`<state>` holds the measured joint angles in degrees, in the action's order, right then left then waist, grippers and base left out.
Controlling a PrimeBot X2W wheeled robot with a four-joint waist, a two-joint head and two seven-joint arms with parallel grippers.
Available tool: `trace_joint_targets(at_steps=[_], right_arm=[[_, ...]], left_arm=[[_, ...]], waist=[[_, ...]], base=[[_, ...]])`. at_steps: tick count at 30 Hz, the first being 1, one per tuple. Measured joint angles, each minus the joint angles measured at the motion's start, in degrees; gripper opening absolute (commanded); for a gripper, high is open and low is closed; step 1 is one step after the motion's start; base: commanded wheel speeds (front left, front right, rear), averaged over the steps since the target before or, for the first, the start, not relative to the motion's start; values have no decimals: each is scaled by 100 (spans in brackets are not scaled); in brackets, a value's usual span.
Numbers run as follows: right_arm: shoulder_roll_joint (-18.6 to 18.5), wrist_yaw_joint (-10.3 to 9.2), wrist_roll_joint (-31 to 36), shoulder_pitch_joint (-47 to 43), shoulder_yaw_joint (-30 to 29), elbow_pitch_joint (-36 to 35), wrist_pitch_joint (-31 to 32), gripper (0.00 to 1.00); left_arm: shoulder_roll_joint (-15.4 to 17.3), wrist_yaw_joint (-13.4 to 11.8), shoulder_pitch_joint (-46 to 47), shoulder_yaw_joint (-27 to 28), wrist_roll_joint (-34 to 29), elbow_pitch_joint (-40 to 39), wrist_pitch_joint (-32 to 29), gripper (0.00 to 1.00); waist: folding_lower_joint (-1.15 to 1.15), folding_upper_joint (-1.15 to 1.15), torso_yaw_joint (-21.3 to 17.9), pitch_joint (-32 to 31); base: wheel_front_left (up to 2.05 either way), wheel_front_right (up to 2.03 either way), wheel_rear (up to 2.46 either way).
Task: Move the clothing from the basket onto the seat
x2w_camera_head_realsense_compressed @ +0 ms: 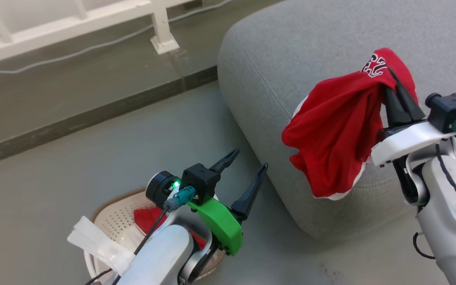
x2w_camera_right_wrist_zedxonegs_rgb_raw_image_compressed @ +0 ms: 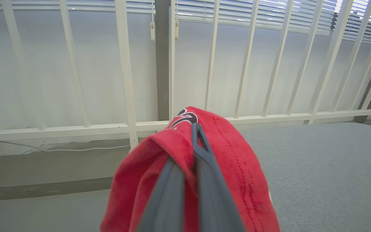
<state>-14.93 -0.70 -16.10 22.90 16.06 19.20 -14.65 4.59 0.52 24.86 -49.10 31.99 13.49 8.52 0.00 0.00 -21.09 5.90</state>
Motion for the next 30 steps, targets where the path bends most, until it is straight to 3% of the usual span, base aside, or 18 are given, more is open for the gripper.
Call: trace_joint_targets(at_steps=[13, 30], right_arm=[[-104, -41, -64, 174, -419, -235, 0, 0], [-720, 75, -101, 2469, -824, -60, 257, 0]], left_arm=[[2, 23, 261, -105, -114, -196, -188, 100], [143, 48, 814, -140, -264, -661, -605, 100]], waist=[[0, 0, -195, 681], [0, 0, 17, 1751]], base=[[0, 0, 0], [0, 0, 0]])
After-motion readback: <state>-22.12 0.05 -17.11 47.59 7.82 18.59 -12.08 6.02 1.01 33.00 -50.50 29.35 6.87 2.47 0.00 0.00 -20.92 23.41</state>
